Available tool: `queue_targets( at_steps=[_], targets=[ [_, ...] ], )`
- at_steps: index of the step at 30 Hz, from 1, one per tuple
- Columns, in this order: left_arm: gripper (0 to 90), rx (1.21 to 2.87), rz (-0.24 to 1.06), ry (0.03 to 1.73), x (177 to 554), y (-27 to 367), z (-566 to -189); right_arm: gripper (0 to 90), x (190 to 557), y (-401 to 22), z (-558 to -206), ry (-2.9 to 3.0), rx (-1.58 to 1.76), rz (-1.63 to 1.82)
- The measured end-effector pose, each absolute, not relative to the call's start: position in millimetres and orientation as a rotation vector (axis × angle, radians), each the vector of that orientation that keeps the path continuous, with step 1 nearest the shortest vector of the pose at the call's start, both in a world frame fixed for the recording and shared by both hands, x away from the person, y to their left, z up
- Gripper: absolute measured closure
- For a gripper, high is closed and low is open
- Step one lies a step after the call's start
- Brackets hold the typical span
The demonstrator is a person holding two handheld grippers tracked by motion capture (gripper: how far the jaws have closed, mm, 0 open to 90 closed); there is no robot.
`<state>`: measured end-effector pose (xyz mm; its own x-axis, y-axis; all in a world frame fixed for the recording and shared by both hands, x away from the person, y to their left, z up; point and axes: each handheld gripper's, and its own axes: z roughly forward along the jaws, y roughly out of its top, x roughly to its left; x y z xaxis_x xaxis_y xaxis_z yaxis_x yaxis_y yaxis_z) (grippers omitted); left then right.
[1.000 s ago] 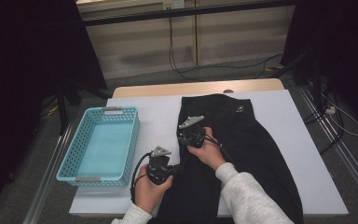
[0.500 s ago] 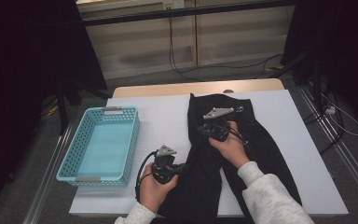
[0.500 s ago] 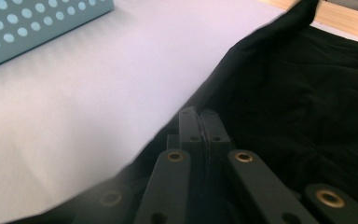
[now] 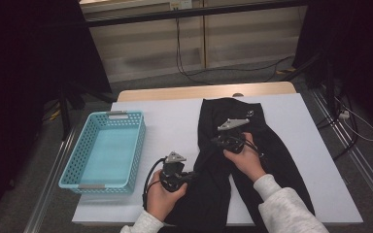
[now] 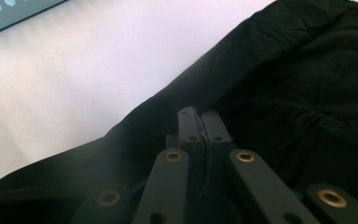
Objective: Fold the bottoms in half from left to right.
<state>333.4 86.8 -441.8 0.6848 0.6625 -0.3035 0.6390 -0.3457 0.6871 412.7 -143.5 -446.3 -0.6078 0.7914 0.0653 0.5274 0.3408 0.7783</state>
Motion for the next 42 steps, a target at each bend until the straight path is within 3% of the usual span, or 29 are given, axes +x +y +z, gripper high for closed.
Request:
queue_targets(
  at_steps=[4, 12, 21, 35, 36, 38, 42],
  targets=[
    [89.6, 2.062, 0.033, 1.006, 334, 89, -442, 86.1, 408, -144, -445, 2.3, 1.17, 1.132],
    [89.6, 2.068, 0.03, 0.989, 332, 87, -440, 55.2, 429, -136, -450, 2.232, 1.247, 1.11],
    [89.6, 2.049, 0.022, 0.994, 333, 89, -437, 48.8, 463, -115, -448, 2.181, 1.298, 1.108],
    [89.6, 2.057, 0.001, 0.974, 330, 84, -437, 57.1, 479, -97, -455, 2.189, 1.27, 1.077],
    [89.6, 2.05, -0.001, 0.979, 329, 83, -438, 61.5, 480, -97, -455, 2.188, 1.266, 1.077],
    [89.6, 2.055, -0.007, 0.973, 330, 83, -438, 79.7, 481, -99, -455, 2.184, 1.259, 1.096],
    [89.7, 2.036, -0.032, 0.968, 331, 80, -436, 88.9, 481, -110, -448, 2.163, 1.284, 1.157]
  ],
)
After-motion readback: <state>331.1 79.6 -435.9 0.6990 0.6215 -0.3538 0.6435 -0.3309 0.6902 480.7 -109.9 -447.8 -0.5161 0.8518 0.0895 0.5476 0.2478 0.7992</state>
